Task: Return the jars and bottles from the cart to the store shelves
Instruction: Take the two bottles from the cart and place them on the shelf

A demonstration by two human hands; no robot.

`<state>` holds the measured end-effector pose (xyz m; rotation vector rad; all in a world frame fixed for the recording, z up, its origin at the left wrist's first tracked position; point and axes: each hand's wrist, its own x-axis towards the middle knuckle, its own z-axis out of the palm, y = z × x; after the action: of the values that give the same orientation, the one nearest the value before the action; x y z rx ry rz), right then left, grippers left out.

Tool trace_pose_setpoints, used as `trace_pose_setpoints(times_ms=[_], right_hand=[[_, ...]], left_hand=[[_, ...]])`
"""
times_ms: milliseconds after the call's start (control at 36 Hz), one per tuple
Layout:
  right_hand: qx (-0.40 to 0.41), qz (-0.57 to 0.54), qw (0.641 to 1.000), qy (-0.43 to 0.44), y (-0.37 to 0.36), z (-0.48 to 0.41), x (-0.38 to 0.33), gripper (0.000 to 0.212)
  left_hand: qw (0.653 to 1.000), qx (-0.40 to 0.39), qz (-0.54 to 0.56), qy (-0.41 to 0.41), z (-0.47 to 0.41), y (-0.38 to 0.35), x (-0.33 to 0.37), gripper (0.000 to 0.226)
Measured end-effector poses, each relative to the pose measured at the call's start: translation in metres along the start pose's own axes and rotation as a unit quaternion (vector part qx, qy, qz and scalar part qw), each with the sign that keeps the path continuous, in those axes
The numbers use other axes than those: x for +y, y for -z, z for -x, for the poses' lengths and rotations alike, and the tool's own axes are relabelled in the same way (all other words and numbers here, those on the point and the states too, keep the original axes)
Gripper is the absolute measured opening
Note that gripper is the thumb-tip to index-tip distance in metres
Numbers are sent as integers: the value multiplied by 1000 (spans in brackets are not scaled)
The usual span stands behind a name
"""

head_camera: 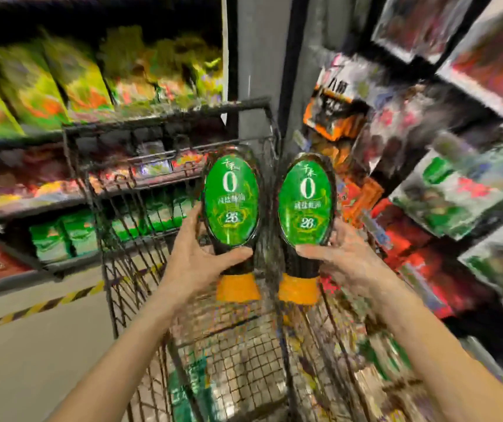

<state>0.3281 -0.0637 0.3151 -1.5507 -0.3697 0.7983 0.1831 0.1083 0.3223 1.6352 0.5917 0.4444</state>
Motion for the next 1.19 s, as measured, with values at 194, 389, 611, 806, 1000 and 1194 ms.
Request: trace_pose_setpoints(times_ms=[194, 389, 611, 806, 1000, 1194], right_hand=[[87, 50, 989, 106, 55, 93, -84, 47], [245, 52, 953, 171, 106, 214, -126, 54], [439, 81, 874, 192, 141, 389, -124, 74], [563, 77, 795, 210, 120, 564, -85, 45], [682, 71, 706, 177, 60, 736, -45, 51], [782, 90, 595, 162, 0, 875, -16, 41]], left_hand=[[990, -81, 6, -117, 11, -52, 92, 99], [952, -209, 47, -217, 47, -126, 162, 107], [884, -341, 75, -309, 144, -213, 217, 108], [812, -459, 132, -337, 289, -262, 229, 101], [720, -575, 176, -346, 450, -294, 235, 96], [616, -681, 195, -345, 598, -321, 242, 87]])
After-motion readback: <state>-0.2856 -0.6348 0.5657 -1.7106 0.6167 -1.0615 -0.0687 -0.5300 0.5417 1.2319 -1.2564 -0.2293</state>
